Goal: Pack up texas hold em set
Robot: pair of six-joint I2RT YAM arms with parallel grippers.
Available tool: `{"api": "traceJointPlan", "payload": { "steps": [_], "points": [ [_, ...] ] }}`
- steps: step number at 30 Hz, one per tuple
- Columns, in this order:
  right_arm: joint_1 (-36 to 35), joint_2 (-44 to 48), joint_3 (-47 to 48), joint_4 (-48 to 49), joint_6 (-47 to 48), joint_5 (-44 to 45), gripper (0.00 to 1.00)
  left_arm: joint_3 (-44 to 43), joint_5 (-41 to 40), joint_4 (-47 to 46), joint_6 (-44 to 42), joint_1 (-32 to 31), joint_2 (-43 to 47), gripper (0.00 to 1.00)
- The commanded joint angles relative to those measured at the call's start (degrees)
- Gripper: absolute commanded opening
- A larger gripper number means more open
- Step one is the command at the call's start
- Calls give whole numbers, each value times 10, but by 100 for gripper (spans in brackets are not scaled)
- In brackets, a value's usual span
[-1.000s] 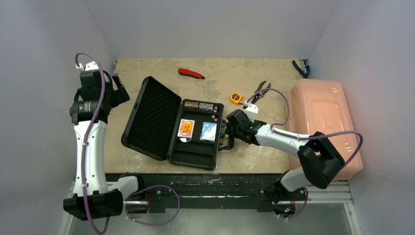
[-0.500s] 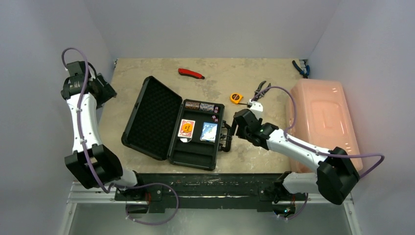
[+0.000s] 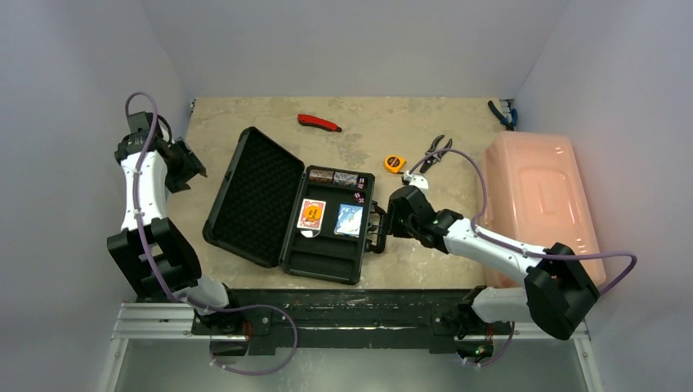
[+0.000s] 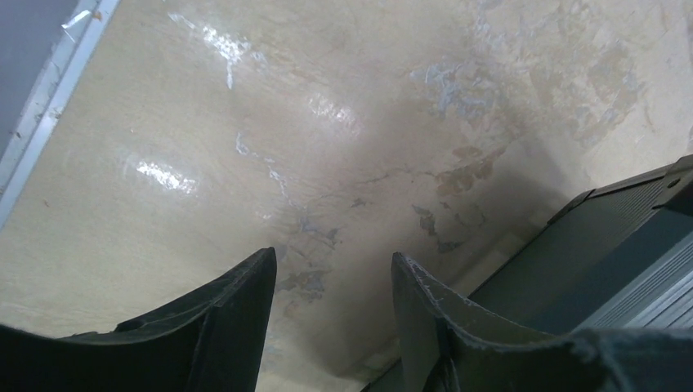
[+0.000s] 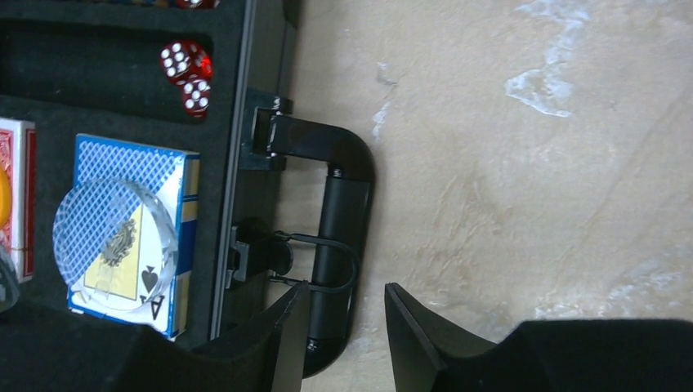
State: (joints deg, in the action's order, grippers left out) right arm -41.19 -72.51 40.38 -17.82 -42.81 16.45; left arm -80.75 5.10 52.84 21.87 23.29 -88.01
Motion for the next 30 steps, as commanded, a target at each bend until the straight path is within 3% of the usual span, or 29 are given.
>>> {"api": "traceJointPlan", "payload": {
  "steps": [1, 9, 30],
  "points": [
    [2, -7, -13, 77, 36, -77, 40, 20, 32, -18, -12, 5, 10, 52],
    [1, -55, 3, 105, 46, -118, 30, 79, 89, -40, -12, 4, 38, 49],
    [1, -80, 29, 106, 57, -140, 26, 156, 114, -61, -14, -82, 110, 47]
  ]
}}
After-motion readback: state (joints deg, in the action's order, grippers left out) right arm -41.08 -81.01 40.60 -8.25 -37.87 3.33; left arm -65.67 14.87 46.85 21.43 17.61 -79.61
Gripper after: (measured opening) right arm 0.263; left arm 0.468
